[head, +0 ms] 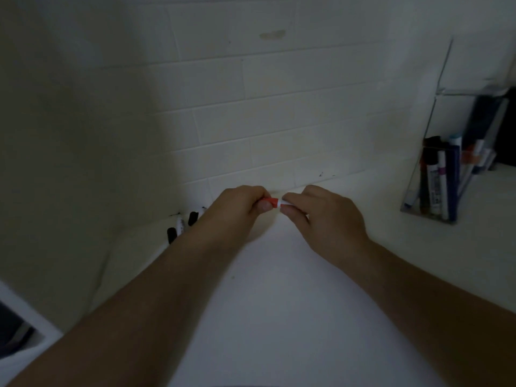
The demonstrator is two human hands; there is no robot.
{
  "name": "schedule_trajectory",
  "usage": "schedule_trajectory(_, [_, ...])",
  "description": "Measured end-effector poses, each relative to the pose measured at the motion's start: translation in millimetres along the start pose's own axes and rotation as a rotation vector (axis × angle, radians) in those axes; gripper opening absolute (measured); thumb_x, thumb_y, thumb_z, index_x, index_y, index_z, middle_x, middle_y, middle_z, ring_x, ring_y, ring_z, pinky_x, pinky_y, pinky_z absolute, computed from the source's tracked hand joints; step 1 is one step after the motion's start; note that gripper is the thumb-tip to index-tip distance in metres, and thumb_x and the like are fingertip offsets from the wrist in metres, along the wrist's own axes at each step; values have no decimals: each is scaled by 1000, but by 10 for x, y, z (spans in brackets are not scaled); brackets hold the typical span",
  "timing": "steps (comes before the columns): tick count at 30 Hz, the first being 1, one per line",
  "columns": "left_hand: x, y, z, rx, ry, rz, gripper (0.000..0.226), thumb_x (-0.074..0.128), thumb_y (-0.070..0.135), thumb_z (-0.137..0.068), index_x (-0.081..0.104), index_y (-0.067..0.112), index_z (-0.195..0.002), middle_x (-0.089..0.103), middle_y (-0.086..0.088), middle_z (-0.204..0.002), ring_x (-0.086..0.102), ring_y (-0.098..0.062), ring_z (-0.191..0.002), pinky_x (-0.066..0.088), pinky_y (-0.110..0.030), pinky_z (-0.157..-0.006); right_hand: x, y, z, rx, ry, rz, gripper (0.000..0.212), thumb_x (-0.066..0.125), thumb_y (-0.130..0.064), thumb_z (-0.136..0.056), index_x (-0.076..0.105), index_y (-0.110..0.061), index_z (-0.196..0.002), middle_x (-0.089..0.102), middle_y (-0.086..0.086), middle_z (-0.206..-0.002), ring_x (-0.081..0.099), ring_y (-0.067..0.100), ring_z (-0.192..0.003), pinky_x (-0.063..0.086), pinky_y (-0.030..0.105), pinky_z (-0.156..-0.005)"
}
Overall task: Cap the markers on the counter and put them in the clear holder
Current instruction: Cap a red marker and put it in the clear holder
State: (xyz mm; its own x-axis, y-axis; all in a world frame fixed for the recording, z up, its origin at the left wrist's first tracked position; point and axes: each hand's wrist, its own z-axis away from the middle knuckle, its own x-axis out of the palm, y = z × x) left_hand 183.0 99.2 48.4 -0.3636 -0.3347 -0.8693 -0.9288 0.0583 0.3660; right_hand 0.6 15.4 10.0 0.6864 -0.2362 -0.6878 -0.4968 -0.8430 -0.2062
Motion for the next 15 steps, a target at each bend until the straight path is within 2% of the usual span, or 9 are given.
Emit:
schedule_trajectory(4, [-47, 19, -25, 91, 46, -8, 18, 56, 28, -100, 68, 15, -102, 67, -4, -92, 59, -20, -86, 41, -32, -76, -37, -27, 7, 4, -12, -27, 28, 44, -49, -102, 67, -34, -106, 43, -11, -75, 56, 16, -70, 42, 33, -56])
schedule_trajectory(8, [-8, 86, -14, 96, 106, 58, 16, 57, 27, -99, 68, 16, -100, 67, 0, -90, 58, -17, -85, 40, -30, -74, -78, 27, -39, 1, -38, -100, 27, 42, -47, -103, 63, -34, -113, 62, -10, -91, 59, 17, -83, 50, 38, -69])
schedule_trajectory(10, [55, 139, 4, 80, 140, 89, 16, 58, 32, -98, 68, 21, -101, 67, 4, -88, 58, -14, -83, 40, -27, -73, -161, 35, -68, -36, -84, 41, 25, 42, -48, -102, 58, -37, -118, 66, -10, -93, 57, 21, -86, 48, 39, -75])
schedule_trajectory(12, [111, 184, 27, 53, 147, 199, 15, 61, 39, -95, 69, 27, -99, 67, 7, -85, 60, -12, -79, 45, -27, -72, -261, 60, -91, -91, -146, 169, 23, 48, -48, -100, 55, -39, -119, 66, -10, -87, 56, 22, -87, 42, 36, -73])
schedule_trajectory(15, [172, 258, 55, 18, 199, 440, 8, 67, 40, -91, 70, 32, -92, 68, 6, -80, 62, -13, -75, 48, -28, -69, -425, 111, -145, -27, -293, -23, 23, 39, -46, -98, 50, -38, -116, 62, -1, -84, 56, 21, -80, 46, 36, -66])
